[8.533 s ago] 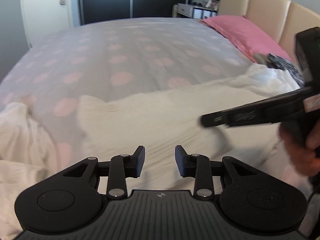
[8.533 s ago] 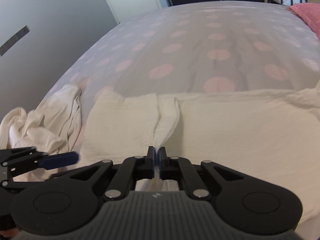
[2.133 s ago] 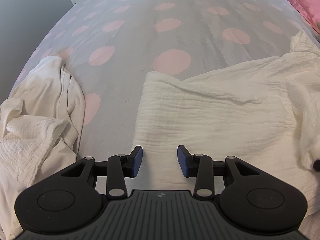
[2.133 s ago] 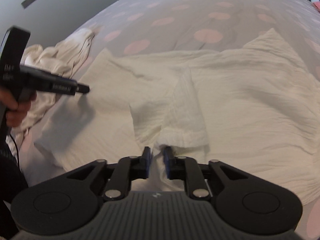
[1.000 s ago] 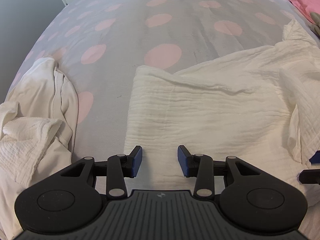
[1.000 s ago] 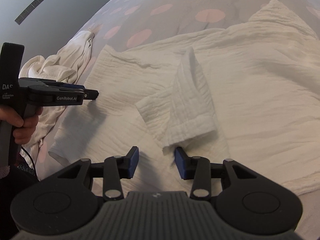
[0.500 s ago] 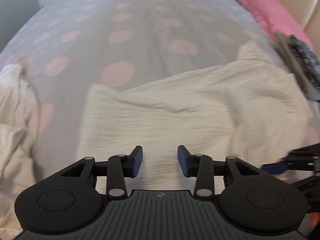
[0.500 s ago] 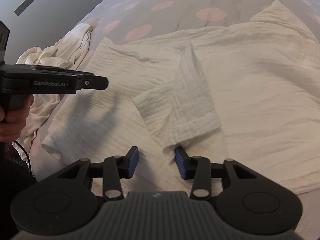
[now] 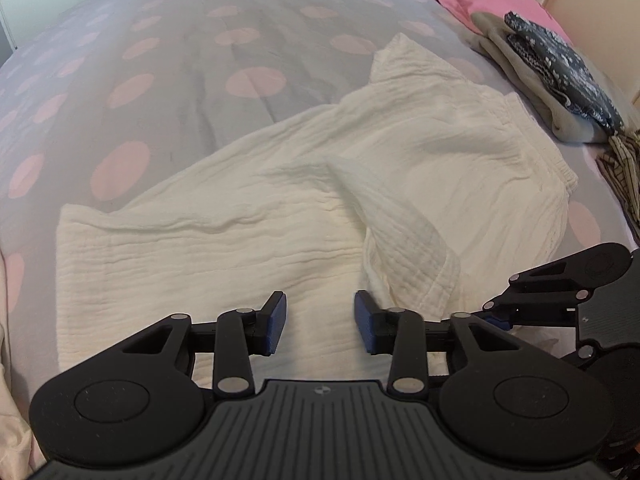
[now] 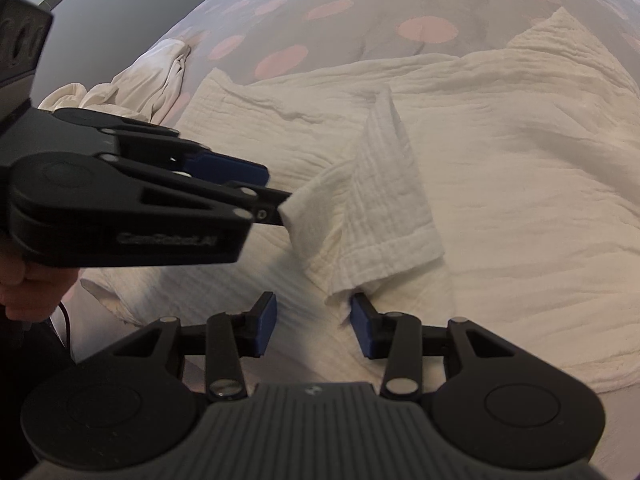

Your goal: Fold clothes

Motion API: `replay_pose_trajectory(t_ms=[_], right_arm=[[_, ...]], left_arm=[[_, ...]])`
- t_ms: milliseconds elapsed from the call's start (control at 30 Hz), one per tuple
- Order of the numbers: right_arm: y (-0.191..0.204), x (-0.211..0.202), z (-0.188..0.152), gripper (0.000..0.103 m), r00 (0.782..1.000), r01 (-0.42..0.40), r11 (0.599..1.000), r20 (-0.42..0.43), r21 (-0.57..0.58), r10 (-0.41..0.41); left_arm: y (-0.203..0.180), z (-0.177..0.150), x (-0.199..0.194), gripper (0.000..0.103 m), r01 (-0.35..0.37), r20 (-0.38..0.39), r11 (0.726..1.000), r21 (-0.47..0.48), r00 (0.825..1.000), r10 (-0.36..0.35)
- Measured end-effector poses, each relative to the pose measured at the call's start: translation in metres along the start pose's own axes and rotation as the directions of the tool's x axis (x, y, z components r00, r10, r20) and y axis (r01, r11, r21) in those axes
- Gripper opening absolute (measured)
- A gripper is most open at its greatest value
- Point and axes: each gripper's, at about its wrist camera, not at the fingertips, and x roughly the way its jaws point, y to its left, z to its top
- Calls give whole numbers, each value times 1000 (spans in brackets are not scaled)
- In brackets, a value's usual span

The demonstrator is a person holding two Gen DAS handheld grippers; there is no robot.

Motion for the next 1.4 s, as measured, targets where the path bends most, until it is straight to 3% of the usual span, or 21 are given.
replay_pose_trajectory(t_ms=[33, 133, 367, 500, 533, 633, 800, 933, 1100, 1200, 1300, 1333, 1367, 1400], right_arm=[[0, -1, 0, 45, 1000, 0, 1000, 0, 0, 0], [-1, -6, 2, 45, 1000, 3, 1000, 3, 1, -3], [-14, -28, 13, 50, 998, 9, 999, 54, 49, -12], [-17, -18, 10, 50, 999, 13, 998, 31, 67, -15], [-16, -14, 8, 50, 1000, 14, 998, 20, 64, -15], [-12, -3, 3, 50, 1000, 30, 999, 5, 35, -30], [-10, 0, 3, 52, 999, 40, 999, 6, 20, -40], [-10, -2, 0, 53, 999, 42, 999, 5, 6, -42], [-12, -2, 0, 53, 999, 37, 999, 3, 0, -37], [-11, -1, 1, 53, 999, 39, 999, 1, -1, -39], [-11, -2, 1, 54, 999, 40, 999, 1, -4, -40], [-10, -2, 1, 54, 999, 41, 999, 2, -5, -41], [-10, -2, 1, 53, 999, 40, 999, 2, -4, -40], [-10, -4, 2, 53, 999, 38, 999, 1, -7, -38]], left_arm=[[0, 0, 3, 12, -3, -9, 1000, -2, 1000, 3], [1, 1, 10, 5, -26, -30, 1000, 1, 999, 26], [7, -4, 22, 5, -52, -63, 999, -9, 997, 51], [13, 1, 9, 5, 0, -5, 998, -68, 1000, -1], [14, 2, 5, 7, 19, 15, 996, -83, 1000, -18], [14, 6, -7, 27, 84, 60, 993, -81, 995, -79], [7, 8, -13, 41, 152, 78, 986, -66, 986, -146], [-2, 7, -7, 42, 157, 71, 987, -43, 986, -153], [-4, 11, -23, 44, 211, 142, 977, -42, 969, -203], [-7, 13, -21, 46, 207, 137, 978, -36, 970, -200], [-9, 8, -6, 39, 143, 79, 989, -31, 987, -140], [-8, 6, 0, 21, 132, 65, 991, -33, 989, -129], [-5, 4, 5, 12, 129, 52, 991, -39, 991, -127], [-3, 1, 8, 10, 126, 44, 991, -45, 991, -124]])
